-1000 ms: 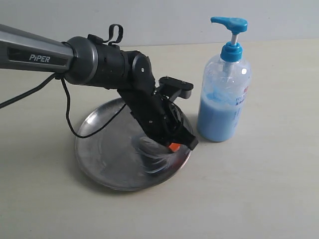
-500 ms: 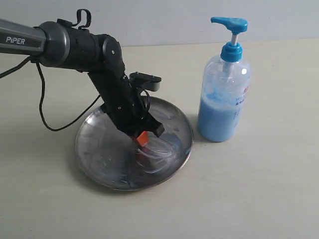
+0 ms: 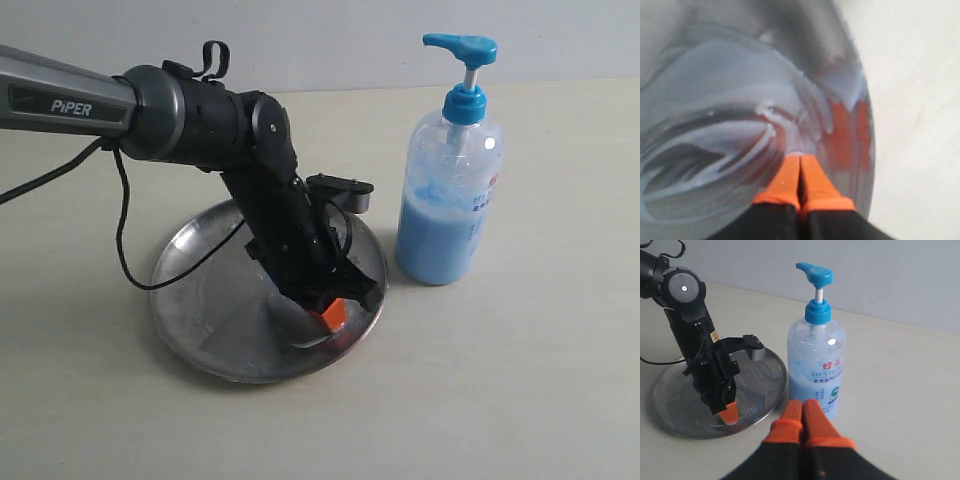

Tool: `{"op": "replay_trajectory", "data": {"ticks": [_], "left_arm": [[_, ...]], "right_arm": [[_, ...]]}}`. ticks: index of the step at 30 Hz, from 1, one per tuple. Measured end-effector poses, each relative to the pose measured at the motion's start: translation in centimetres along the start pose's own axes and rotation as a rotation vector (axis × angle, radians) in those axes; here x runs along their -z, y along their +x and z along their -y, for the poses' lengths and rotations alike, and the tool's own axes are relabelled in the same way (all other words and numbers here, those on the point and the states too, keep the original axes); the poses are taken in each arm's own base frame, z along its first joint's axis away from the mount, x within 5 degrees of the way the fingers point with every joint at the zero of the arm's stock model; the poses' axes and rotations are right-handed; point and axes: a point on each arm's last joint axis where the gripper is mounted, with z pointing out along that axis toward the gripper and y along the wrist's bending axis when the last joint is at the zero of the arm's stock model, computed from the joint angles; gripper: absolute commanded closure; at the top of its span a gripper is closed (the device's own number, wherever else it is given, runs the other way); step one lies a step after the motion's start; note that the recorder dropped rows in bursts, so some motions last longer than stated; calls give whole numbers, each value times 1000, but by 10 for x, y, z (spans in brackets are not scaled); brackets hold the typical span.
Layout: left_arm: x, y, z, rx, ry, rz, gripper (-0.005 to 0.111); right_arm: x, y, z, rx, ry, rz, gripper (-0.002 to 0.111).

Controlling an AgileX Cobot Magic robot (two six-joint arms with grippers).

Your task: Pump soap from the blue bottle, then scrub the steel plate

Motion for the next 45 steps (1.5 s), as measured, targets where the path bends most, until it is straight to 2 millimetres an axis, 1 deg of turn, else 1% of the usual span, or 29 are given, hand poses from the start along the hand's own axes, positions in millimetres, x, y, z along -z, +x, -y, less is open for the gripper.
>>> {"op": "replay_trajectory", "data": {"ticks": [3,9,11,18,22,24,29,34,37,40,45], "left_arm": [[-2,-6,4,-6,-16,65,107],[-1,-15,-1,13,-56,169,107],[0,-16,-6,36,-65,180,107],[12,-11,-36,152,-60,155,107],[23,-5,-44,157,-75,134,107],[35,-5,-42,149,-83,153,107],[80,-8,-25,107,-95,273,107],[121,-6,-9,72,-101,370,107],[141,-2,0,52,-104,420,107],[159,5,8,38,-106,457,107],[182,25,20,23,-109,506,107]], "right_arm": [[0,0,0,0,0,0,108],[0,0,0,0,0,0,108],[0,0,0,0,0,0,108],[0,0,0,0,0,0,108],[0,0,0,0,0,0,108],[0,0,0,0,0,0,108],[0,0,0,0,0,0,108],[0,0,0,0,0,0,108],[0,0,0,0,0,0,108],[0,0,0,0,0,0,108],[0,0,0,0,0,0,108]]}}
